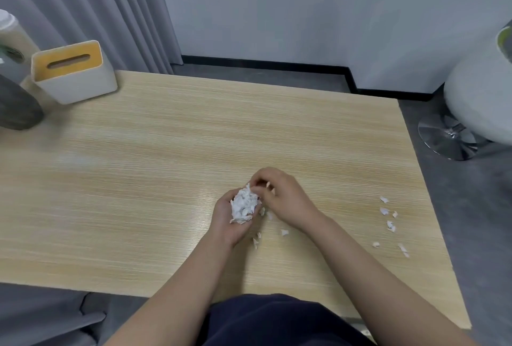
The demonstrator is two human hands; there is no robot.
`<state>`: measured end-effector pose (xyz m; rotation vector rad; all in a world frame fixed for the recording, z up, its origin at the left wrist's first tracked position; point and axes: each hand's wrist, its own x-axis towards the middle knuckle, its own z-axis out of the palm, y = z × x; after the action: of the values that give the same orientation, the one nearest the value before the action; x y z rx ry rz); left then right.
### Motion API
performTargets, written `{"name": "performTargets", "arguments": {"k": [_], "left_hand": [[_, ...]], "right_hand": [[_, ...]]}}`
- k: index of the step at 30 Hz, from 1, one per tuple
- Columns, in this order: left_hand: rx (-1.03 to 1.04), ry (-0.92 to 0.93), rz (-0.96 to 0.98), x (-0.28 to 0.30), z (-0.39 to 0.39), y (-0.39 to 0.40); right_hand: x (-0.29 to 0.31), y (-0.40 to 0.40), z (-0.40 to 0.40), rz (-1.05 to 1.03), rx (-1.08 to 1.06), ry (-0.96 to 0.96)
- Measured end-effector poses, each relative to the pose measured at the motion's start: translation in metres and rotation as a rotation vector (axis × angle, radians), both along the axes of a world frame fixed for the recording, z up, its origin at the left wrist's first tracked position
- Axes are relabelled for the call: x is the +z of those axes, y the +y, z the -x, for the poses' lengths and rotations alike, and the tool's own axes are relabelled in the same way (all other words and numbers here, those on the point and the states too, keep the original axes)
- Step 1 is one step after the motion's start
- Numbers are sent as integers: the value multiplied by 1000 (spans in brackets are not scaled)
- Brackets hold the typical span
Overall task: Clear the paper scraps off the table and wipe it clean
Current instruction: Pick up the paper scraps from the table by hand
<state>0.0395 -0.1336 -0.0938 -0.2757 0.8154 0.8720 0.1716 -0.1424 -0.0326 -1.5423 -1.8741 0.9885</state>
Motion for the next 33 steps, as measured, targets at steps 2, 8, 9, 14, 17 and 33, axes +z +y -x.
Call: {"name": "performTargets", "arguments": {"k": [2, 8, 9, 14, 17, 33], "left_hand": [[-5, -45, 31, -4, 1, -1], [-17, -77, -22, -5, -1, -7], [-13, -76, -21, -4, -1, -7], [41, -173, -76, 3, 6, -5], [70, -136, -111, 2, 13, -4], [116, -114, -147, -9, 44, -16]], "right_hand": [[0, -7, 14, -28, 99, -39], [-11, -14, 31, -78, 244, -249], [-12, -14, 31, -92, 253, -232], [-10, -8, 10, -95, 143, -64], [-12, 0, -11, -87, 30, -59], [-88, -2, -4, 234, -69, -490]]}}
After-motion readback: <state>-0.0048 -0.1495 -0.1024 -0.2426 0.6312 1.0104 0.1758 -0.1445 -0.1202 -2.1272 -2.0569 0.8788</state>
